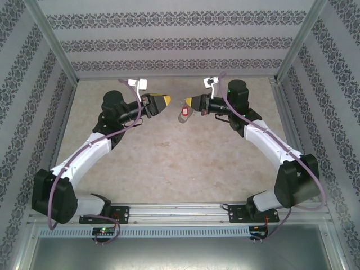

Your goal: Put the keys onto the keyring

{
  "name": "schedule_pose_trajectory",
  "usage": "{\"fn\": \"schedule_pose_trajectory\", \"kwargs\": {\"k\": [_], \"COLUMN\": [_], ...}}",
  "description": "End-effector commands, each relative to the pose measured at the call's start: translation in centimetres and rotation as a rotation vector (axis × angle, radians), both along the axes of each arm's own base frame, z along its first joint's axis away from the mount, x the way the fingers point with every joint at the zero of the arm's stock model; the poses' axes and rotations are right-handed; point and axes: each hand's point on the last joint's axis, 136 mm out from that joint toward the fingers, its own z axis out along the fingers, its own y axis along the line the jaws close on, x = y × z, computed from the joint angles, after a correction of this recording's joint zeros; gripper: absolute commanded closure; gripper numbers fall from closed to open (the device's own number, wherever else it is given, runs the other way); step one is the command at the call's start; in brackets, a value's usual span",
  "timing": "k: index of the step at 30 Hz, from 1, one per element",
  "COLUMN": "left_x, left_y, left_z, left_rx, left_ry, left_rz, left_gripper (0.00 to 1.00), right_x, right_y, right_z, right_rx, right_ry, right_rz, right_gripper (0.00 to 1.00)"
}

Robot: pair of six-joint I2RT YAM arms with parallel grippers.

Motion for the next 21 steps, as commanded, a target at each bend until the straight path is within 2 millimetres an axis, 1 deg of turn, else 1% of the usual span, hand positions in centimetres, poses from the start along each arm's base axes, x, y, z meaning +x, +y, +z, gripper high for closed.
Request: {"fn": "schedule_pose_trajectory", "kwargs": {"k": [1,6,10,16,21], "left_x": [0.2,0.1,-0.3,-0.2,-0.1], "left_y": [-0.3,-1.0,-1.5,-1.8,-2.2], "left_z": [-0.8,-1.7,-1.7,-1.8,-1.9], "left_rx": [0.039,0.059,0.058,0.053,0.023], "left_ry": [0.011,0.041,0.045,0.055,0.071], "left_rz": [-0.054,-0.117,-0.17,-0.2,-0.231], "left_gripper": [0.55,0.56,0.57,0.59,0.63], "right_x": [-2.2,-3.2,-4.0,-4.4,-4.5], "right_y": [0.1,0.1,0.3,0.7,1.4], "right_z": [3.2,3.7,4.0,4.3,4.2], "right_rx": [-0.027,-0.048,-0.047,-0.053,-0.055], "right_ry": [-0.172,-0.218,-0.222,-0.224,-0.218], "right_rz": [0.089,0.134,0.181,0.216,0.238], "right_gripper": [1.0,1.0,1.0,1.0,1.0]}}
